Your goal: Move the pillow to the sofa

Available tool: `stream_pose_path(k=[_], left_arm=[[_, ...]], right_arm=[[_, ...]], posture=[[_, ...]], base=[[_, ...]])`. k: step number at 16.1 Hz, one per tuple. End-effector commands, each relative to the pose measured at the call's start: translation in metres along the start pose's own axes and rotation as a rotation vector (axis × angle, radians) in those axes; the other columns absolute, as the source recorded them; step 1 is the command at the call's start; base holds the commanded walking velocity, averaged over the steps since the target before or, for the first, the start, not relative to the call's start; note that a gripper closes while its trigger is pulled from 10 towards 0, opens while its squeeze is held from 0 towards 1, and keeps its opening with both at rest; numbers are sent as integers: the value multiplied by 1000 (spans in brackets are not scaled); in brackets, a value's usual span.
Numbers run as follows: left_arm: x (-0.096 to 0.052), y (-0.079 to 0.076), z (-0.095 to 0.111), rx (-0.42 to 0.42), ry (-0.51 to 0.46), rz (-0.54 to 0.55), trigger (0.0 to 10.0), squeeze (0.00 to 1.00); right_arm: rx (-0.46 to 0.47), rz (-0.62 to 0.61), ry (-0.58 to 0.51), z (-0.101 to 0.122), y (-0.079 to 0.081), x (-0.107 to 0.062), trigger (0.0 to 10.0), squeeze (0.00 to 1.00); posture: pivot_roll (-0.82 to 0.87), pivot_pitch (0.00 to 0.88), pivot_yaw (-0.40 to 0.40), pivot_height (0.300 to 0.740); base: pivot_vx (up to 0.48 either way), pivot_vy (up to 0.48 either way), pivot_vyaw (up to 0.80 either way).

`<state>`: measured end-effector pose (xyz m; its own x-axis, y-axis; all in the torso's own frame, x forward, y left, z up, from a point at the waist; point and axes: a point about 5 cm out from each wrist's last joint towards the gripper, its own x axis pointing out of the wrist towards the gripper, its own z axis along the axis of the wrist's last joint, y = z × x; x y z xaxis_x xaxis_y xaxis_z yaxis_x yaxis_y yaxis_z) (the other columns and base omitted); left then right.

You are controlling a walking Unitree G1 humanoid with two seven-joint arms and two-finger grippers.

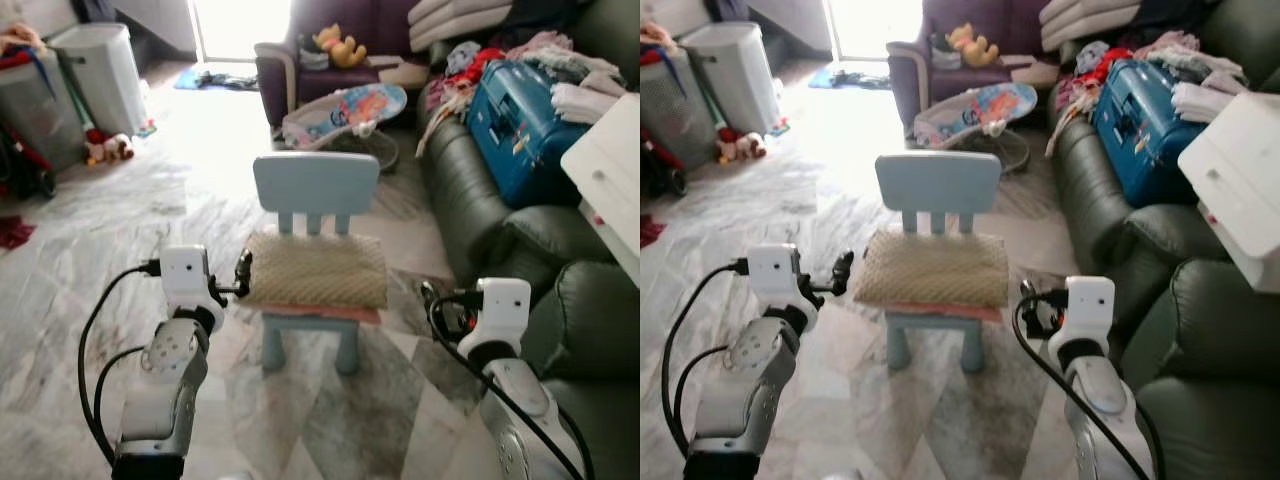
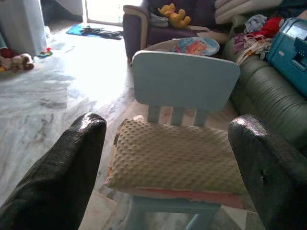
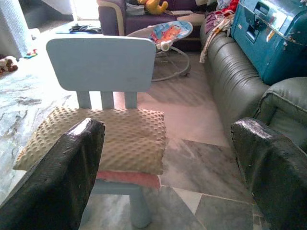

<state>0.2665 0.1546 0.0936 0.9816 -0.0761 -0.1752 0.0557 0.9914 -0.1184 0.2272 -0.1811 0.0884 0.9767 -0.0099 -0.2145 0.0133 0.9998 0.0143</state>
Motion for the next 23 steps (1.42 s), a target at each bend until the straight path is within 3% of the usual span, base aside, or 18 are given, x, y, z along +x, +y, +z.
stream_pose_path(k=[1,16,23], left_arm=[[1,1,1,4,-1,-2,10000,0],[0,0,-2,5,14,4,10000,0],[0,1,-2,17,18,2,10000,0]], right_arm=[[1,-1,-18,4,1,2,10000,0],[6,3,-10,1,2,1,10000,0],[1,10,-4,0,2,2,10000,0]], posture=[[-47,0,-9,740],[-42,0,-11,740],[-38,0,-15,740]], base=[[315,0,0],[303,0,0],[272,385,0]])
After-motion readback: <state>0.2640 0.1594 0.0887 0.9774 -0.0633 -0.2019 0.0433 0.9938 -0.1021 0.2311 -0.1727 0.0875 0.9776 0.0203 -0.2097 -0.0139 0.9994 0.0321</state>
